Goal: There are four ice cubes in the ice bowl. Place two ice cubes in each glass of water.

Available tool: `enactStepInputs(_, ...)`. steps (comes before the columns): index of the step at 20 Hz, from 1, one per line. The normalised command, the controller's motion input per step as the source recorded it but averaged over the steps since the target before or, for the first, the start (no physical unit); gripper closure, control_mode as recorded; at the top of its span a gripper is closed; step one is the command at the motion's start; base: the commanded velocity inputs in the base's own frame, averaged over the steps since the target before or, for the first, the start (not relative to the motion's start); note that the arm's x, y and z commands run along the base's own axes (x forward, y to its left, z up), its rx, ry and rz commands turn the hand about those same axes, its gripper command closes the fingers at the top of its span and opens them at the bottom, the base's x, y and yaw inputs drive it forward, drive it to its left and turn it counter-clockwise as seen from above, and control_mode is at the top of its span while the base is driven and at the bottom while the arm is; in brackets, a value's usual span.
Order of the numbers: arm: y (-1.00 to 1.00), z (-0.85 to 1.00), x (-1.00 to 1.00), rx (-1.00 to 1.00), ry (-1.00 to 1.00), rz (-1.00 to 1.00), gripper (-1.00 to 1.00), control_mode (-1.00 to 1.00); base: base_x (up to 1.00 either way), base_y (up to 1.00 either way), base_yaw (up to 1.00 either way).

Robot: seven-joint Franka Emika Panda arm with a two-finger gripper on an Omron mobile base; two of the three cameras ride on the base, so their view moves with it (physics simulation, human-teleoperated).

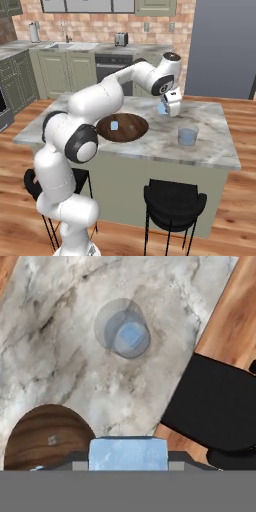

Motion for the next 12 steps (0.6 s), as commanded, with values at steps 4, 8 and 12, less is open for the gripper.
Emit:
enactStepInputs(4,-0.22,-0.15,0.06,0.00,0.00,0.00,1.00,-1.00,0.00,0.00,0.00)
enactStepInputs(8,-0.49,-0.11,0.23,0.00,0.00,0.00,1.00,-1.00,0.00,0.00,0.00)
enactStepInputs(12,-0.48,-0.30,0.26,0.00,0.00,0.00,1.00,-1.00,0.00,0.00,0.00)
